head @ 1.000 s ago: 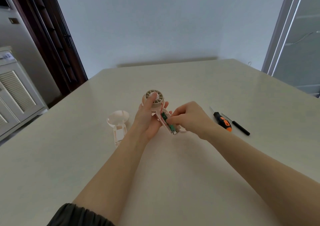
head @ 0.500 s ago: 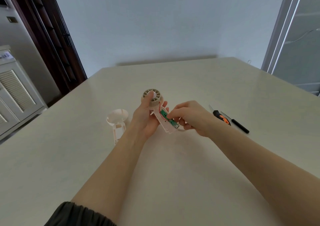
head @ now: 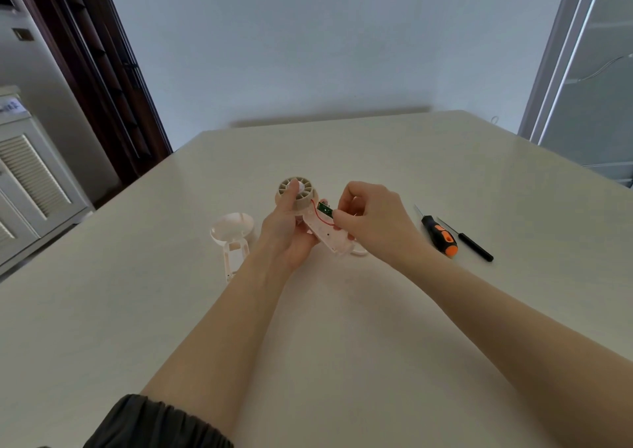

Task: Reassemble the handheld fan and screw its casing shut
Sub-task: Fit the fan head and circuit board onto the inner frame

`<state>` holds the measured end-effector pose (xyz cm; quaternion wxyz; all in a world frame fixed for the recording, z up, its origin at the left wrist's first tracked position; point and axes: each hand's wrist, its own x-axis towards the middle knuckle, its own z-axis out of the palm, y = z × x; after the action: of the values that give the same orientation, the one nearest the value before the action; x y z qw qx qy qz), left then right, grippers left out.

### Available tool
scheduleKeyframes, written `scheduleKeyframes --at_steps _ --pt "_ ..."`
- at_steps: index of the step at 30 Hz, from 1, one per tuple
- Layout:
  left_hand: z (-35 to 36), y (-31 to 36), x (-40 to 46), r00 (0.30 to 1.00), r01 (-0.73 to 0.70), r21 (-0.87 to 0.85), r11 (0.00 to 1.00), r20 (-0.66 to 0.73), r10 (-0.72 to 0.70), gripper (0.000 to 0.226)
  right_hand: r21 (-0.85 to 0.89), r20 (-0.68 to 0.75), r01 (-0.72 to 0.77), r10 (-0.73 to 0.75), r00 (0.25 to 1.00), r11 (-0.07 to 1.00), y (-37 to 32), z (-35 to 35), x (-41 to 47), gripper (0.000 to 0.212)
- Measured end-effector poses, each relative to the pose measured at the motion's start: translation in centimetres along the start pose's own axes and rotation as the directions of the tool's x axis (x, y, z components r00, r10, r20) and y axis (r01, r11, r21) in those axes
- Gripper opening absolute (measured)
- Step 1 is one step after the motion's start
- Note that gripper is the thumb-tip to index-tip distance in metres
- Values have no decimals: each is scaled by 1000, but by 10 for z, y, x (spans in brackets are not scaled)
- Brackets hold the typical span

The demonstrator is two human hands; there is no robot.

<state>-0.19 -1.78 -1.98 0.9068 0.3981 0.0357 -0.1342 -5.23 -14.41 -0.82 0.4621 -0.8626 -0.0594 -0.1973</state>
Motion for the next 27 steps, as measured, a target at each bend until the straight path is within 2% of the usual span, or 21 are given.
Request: scheduleKeyframes --at_steps 2,8,11,15,21,27 --pt "-1 0 0 1000 -5 4 1000 5 5 21 -34 -31 26 -27 999 999 1 0 0 12" --pt "0 0 -3 999 -22 59 998 49 19 8 -109 -66 135 -142 988 985 5 2 -2 15" --pt "1 0 -4 997 -32 81 996 72 26 30 -128 -50 170 -177 983 977 6 3 -2 23" --pt "2 0 -5 996 -60 61 996 65 56 66 -126 -28 228 -234 972 965 4 3 -4 23" --pt "1 -3 -2 992 -112 64 992 67 107 70 -219 -3 273 -281 960 937 5 11 -6 15" --pt "1 -4 -2 985 -129 123 984 132 112 63 -172 45 214 -209 977 962 3 4 -3 15"
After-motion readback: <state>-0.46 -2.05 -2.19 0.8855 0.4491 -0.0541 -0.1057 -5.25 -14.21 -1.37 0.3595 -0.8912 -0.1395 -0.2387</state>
